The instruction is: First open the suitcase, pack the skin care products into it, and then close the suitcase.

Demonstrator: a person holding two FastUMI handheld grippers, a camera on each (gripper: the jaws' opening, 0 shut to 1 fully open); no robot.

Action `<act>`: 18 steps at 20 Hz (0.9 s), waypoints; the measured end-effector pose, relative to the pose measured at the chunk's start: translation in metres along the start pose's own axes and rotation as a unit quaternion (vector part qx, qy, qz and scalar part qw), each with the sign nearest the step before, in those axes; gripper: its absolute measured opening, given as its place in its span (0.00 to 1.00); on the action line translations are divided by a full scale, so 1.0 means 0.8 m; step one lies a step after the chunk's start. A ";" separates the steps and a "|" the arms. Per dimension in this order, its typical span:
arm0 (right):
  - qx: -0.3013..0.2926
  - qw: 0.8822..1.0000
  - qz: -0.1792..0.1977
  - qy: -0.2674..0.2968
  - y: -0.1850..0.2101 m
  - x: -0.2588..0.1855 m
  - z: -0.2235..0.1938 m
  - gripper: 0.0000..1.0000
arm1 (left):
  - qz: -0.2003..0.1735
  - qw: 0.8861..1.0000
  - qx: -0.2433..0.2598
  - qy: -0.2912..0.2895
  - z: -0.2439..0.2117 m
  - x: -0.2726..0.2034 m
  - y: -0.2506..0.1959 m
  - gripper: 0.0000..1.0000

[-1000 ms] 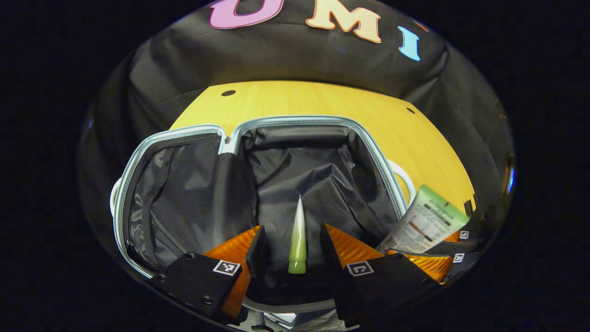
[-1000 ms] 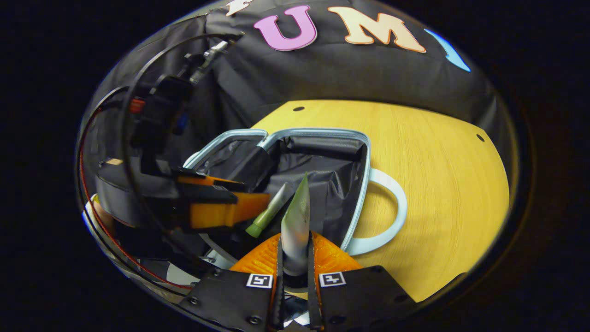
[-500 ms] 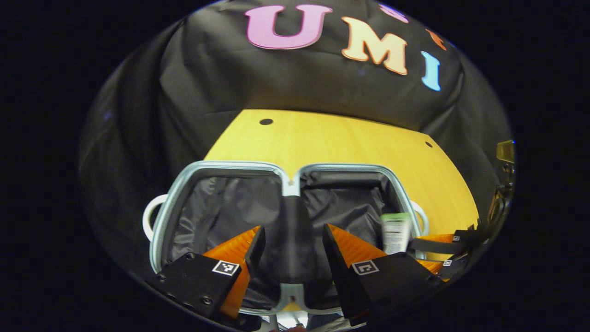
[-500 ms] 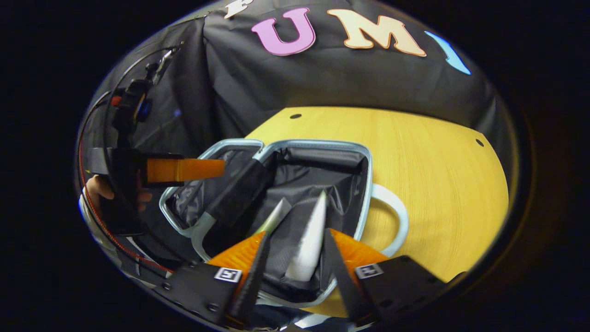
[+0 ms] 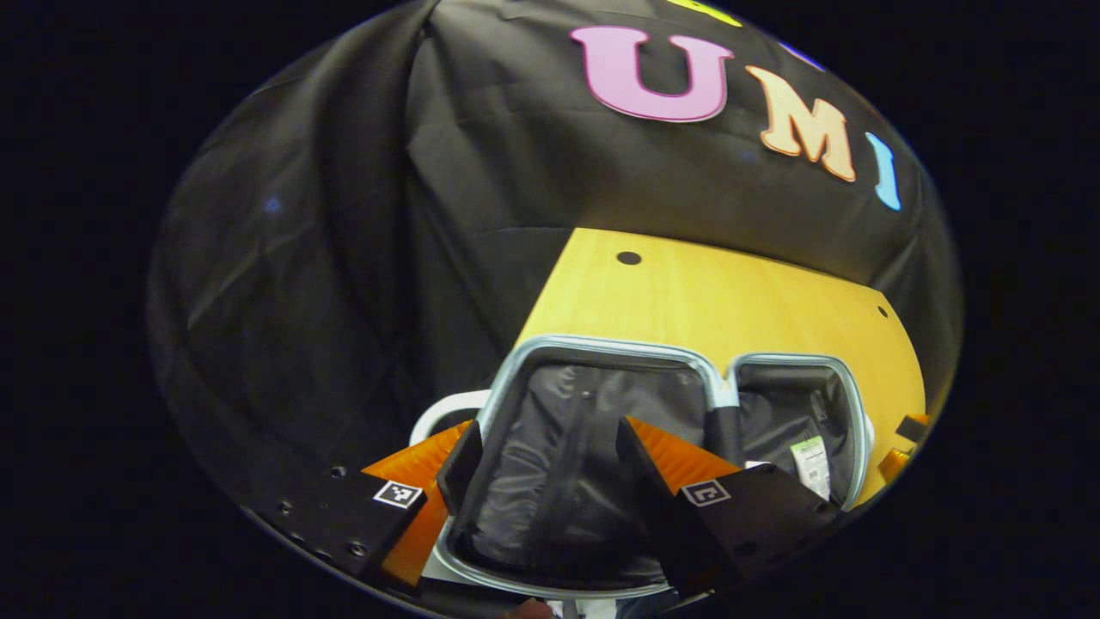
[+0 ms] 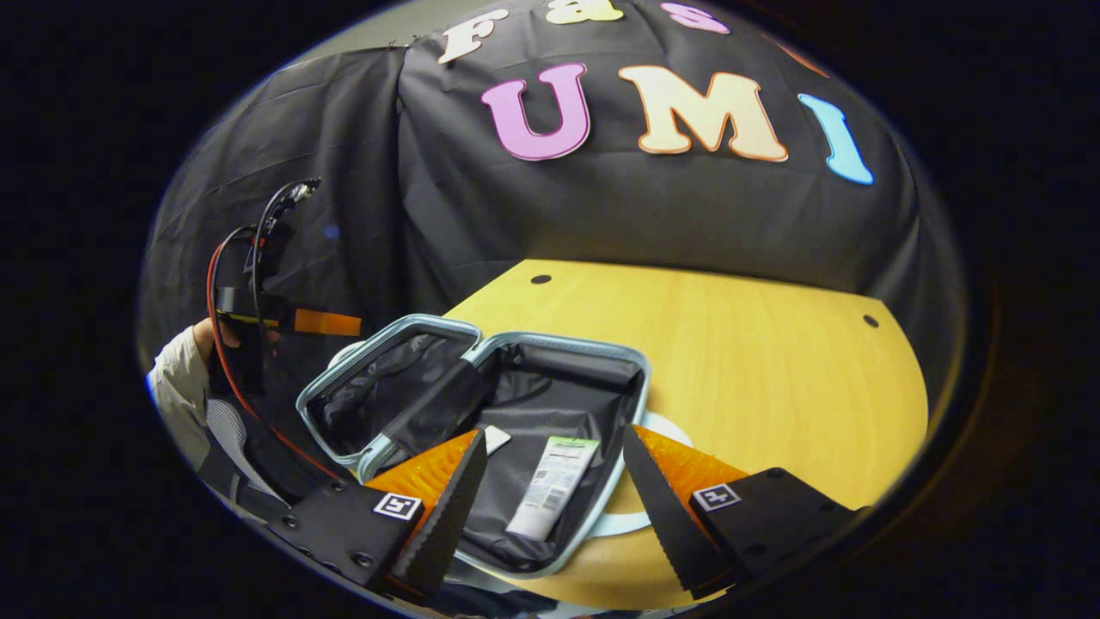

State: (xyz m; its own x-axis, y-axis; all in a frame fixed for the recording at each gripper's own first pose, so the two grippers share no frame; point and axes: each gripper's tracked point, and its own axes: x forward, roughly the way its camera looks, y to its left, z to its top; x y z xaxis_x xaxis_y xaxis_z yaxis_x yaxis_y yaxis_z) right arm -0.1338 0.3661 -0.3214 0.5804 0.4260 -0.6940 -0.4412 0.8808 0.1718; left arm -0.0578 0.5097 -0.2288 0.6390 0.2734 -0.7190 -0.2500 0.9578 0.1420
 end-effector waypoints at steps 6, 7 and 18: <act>-0.001 0.996 -0.071 -0.054 -0.074 -0.025 0.052 0.98 | 0.069 0.997 -0.005 0.026 -0.008 0.042 0.099 0.95; 0.001 0.995 -0.082 -0.055 -0.084 -0.029 0.052 0.98 | 0.077 0.996 -0.005 0.034 -0.014 0.053 0.114 0.95; 0.017 0.985 -0.167 -0.042 -0.163 -0.058 0.030 0.98 | 0.073 0.985 -0.050 0.148 -0.096 0.119 0.156 0.75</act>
State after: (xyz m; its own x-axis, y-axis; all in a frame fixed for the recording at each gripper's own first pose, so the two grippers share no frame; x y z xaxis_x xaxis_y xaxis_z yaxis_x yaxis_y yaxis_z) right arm -0.0864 0.2364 -0.2948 0.7443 0.1264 -0.6557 -0.1946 0.9804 -0.0319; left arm -0.0840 0.6481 -0.3324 0.3548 0.3555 -0.8647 -0.4036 0.8925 0.2013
